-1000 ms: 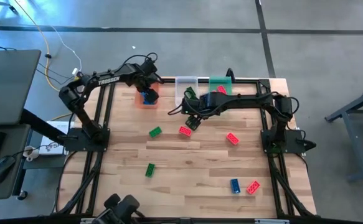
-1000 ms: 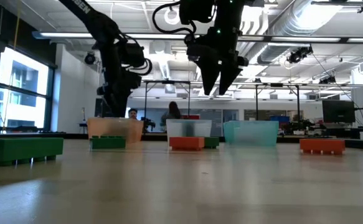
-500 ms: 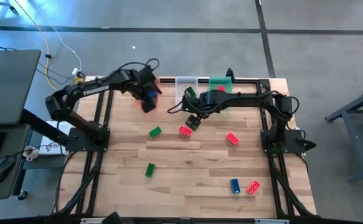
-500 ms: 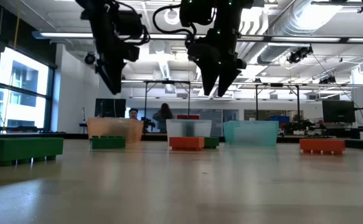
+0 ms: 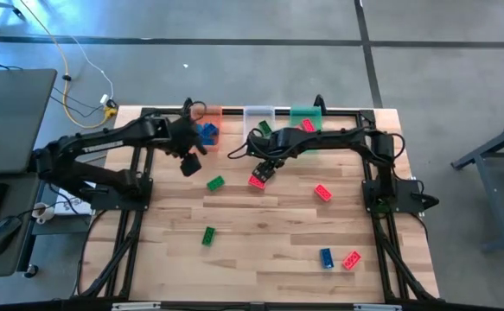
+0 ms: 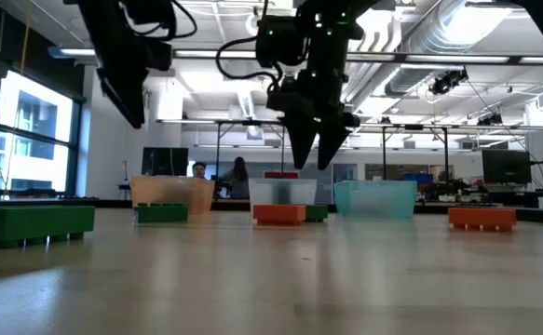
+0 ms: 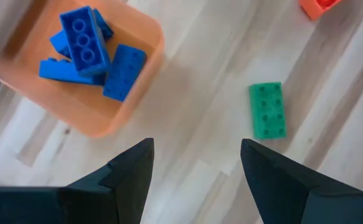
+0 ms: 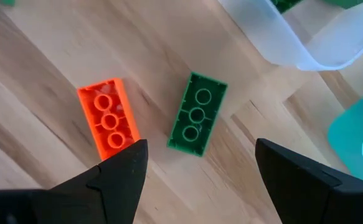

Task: Sort & place blocks by color
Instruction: Put the green game piece into the bin

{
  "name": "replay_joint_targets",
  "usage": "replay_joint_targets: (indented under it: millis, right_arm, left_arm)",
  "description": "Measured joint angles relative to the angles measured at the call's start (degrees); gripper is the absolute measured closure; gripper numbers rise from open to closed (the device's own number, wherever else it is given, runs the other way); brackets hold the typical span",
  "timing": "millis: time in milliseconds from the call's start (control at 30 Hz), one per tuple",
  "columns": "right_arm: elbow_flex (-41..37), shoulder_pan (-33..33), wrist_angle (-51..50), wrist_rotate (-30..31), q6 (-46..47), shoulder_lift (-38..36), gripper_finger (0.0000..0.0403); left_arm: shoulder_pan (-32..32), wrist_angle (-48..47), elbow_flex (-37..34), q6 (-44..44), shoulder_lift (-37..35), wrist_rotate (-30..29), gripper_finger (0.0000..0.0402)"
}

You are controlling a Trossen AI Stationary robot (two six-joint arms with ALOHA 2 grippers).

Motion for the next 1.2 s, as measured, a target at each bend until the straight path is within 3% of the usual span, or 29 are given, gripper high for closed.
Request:
replay_joint_targets:
  millis: [300,967,1067,1200]
  right_arm:
    - [0.0,-1.1,2.2,0.5,0.2,4.4,0.0116]
    - [0.2,-3.3,5.2,0.1,1.6,11.6,0.0119]
    - [0.2,-3.3,5.3,-0.3,1.8,11.7,0.0140]
    - [0.2,-3.3,5.3,-1.1,2.6,11.8,0.0210]
  left_arm:
    - [-5.4,1.2,-3.3,-4.7,-5.7,-0.7,0.0174]
    - [-7.9,1.0,-3.4,-5.3,-6.2,-3.1,0.0174]
    - [-7.9,1.0,-3.4,-5.3,-6.2,-3.2,0.0174]
    - [-7.9,1.0,-3.4,-5.3,-6.2,-3.7,0.0174]
